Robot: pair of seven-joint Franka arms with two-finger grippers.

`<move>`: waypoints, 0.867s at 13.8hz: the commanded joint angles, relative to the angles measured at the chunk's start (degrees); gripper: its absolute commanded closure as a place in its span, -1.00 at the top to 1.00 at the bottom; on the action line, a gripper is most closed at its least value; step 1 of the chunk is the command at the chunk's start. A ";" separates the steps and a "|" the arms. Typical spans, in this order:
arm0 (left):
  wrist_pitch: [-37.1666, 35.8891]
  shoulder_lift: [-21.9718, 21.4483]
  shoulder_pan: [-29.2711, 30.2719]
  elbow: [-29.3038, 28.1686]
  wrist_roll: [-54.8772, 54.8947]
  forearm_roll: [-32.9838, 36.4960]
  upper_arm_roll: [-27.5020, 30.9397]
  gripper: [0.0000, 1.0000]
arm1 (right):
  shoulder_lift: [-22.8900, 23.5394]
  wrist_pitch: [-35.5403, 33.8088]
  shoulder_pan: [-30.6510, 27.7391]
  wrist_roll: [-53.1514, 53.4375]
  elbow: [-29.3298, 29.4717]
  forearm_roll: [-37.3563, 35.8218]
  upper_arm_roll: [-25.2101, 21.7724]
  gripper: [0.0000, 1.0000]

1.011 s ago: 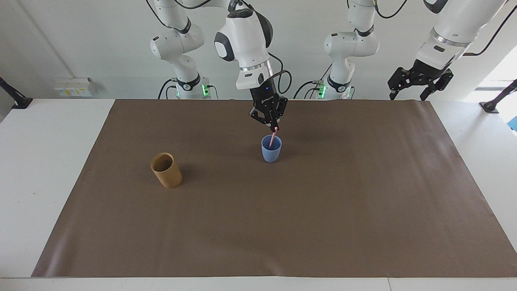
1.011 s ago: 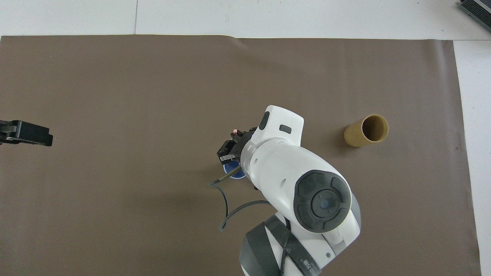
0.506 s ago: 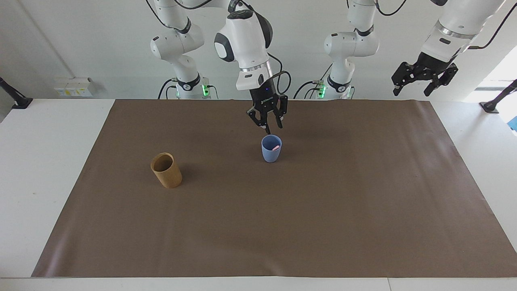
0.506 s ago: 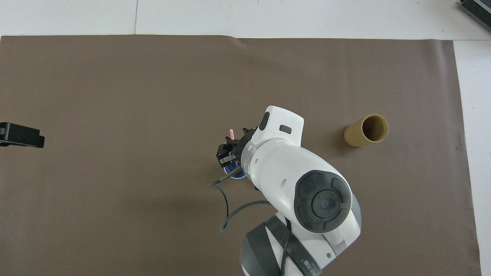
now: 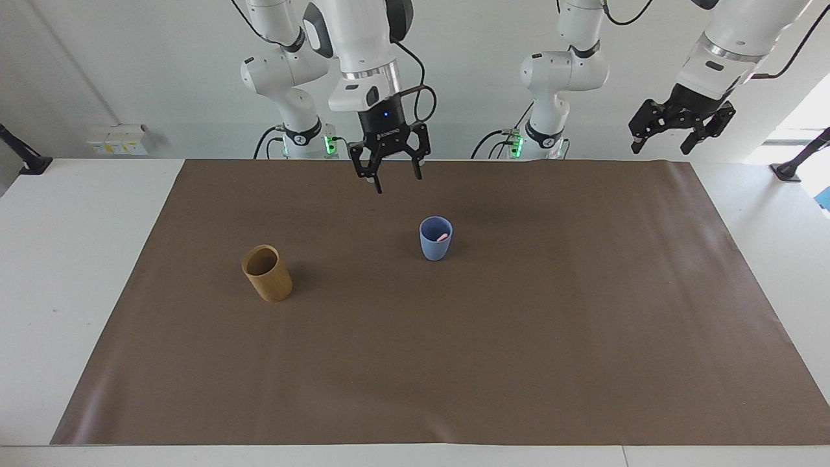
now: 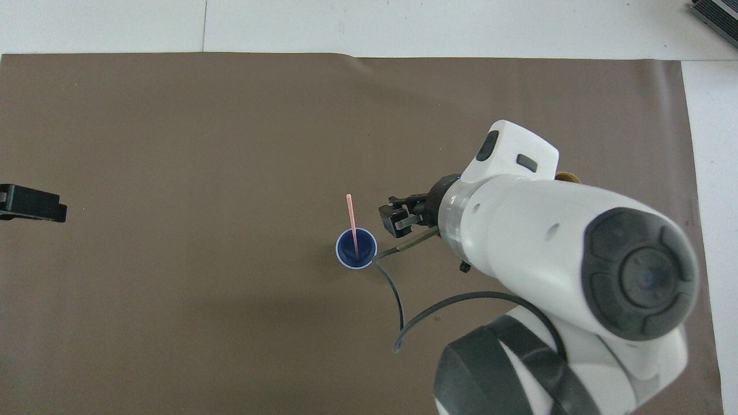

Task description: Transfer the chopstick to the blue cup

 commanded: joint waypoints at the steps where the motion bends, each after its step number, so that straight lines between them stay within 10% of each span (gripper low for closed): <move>1: 0.41 1.02 0.84 0.98 0.94 0.12 0.23 1.00 | 0.89 -7.08 -5.47 -0.16 5.67 0.60 0.27 1.00; 12: 0.50 1.47 1.10 2.12 0.24 0.12 -0.20 1.00 | 7.92 -31.08 -21.75 0.27 22.74 -0.90 -1.22 1.00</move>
